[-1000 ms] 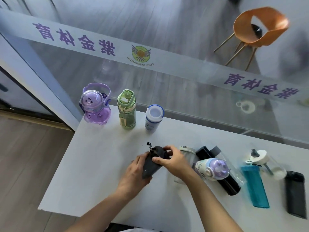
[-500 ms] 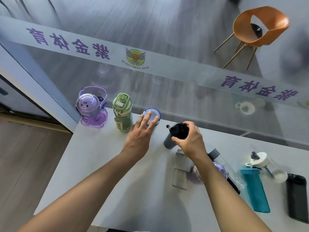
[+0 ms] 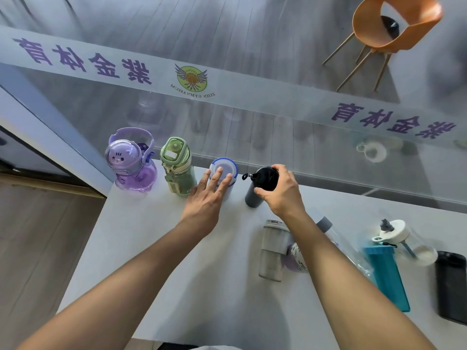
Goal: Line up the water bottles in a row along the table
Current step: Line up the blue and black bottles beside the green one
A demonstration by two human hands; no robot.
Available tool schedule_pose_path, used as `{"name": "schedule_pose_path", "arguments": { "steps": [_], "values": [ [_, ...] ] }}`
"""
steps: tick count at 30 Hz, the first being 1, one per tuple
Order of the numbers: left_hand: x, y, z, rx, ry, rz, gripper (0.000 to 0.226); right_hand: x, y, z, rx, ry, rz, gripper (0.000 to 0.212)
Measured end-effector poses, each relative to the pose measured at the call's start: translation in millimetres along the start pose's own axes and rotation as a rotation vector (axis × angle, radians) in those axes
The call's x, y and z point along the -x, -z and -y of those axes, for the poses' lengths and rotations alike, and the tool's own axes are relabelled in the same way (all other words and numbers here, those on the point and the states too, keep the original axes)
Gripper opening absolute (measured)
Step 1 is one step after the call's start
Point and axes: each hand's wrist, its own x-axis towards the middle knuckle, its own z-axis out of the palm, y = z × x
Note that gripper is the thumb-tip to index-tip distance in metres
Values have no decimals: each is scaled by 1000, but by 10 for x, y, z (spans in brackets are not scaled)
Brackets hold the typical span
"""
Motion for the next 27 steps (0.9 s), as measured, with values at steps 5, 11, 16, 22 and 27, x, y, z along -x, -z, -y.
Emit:
{"name": "schedule_pose_path", "arguments": {
  "steps": [5,11,16,22,27],
  "values": [
    [-9,7,8,-4,-3,3,91,8,1,-17,20,-7,-8,67],
    [-23,38,12,-3,-5,13,84,4,18,10,55,-35,15,72],
    [-32,91,-38,36,-2,-46,69,97,170,4,85,-30,-25,83],
    [57,67,-234,69,-111,-212,51,320,467,-146,71,54,-155,54],
    [173,13,-518,79,-169,-257,43,445,745,-391,71,83,-208,44]
  ]
}}
